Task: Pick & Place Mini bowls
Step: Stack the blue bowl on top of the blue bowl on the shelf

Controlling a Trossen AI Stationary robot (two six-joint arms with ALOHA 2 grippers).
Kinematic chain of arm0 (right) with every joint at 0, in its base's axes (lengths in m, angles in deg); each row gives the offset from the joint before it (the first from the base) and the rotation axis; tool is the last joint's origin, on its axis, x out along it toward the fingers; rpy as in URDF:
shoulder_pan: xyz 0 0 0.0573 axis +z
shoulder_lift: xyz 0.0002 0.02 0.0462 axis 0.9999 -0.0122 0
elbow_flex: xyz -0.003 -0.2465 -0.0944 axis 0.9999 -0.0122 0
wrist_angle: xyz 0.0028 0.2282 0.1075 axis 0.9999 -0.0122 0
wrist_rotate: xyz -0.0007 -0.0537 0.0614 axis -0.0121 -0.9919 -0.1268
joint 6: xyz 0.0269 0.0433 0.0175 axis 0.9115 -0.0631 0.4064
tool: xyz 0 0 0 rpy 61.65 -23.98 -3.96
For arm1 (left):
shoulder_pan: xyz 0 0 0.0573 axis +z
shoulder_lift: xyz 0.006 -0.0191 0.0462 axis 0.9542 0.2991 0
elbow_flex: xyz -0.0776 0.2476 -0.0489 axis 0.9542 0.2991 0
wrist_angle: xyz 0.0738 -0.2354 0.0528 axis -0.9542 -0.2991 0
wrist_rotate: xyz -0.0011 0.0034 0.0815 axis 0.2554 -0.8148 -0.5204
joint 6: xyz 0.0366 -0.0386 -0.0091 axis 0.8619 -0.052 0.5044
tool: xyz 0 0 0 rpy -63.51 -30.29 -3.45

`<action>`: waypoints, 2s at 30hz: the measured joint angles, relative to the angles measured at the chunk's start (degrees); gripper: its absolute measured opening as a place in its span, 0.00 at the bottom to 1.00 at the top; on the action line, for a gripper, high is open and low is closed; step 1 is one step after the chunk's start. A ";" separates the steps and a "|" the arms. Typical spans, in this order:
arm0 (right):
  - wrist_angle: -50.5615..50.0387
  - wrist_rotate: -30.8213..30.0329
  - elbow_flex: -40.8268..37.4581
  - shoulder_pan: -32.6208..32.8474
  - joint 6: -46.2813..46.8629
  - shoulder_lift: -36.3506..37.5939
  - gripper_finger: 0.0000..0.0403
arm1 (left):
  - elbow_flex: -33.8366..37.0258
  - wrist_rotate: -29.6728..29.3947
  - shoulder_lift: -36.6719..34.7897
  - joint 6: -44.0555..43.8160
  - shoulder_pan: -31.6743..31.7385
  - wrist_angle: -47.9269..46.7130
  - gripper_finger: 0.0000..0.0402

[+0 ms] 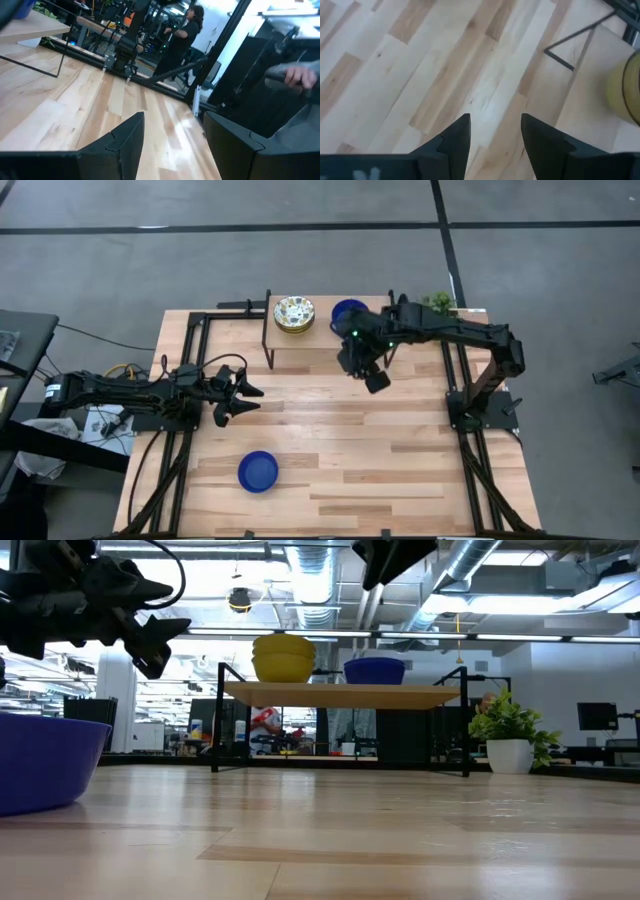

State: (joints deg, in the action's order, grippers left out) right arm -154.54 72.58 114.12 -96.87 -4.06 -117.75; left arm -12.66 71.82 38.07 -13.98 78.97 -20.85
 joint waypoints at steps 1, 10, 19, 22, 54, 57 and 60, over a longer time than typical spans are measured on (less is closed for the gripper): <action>0.07 -0.30 0.00 0.45 0.00 0.00 0.40 | -0.02 0.00 -0.02 -1.14 0.00 0.25 0.51; -9.83 6.24 0.00 -5.90 5.82 2.64 0.29 | -4.39 0.01 3.39 -4.30 -1.10 -1.03 0.51; -9.84 19.95 -8.69 -19.41 7.53 13.98 0.18 | -12.93 3.03 16.67 -5.21 -1.53 -4.03 0.51; -5.90 22.59 -13.94 -23.85 8.39 20.01 0.15 | -15.27 3.04 20.59 -5.97 -1.53 -4.01 0.51; 22.92 53.62 -55.62 -56.07 25.71 58.10 0.13 | -21.44 2.41 29.29 -13.65 -1.89 -1.45 0.51; 22.54 49.98 -57.09 -56.54 29.96 60.14 0.13 | -21.44 2.84 29.27 -13.92 -3.29 -1.45 0.51; 22.46 49.68 -57.33 -55.18 32.48 63.12 0.11 | -21.44 2.28 29.24 -15.05 -4.31 -1.48 0.51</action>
State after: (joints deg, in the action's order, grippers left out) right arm -132.08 122.27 56.78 -152.06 28.43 -54.63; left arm -34.10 74.10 67.32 -29.03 74.66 -22.33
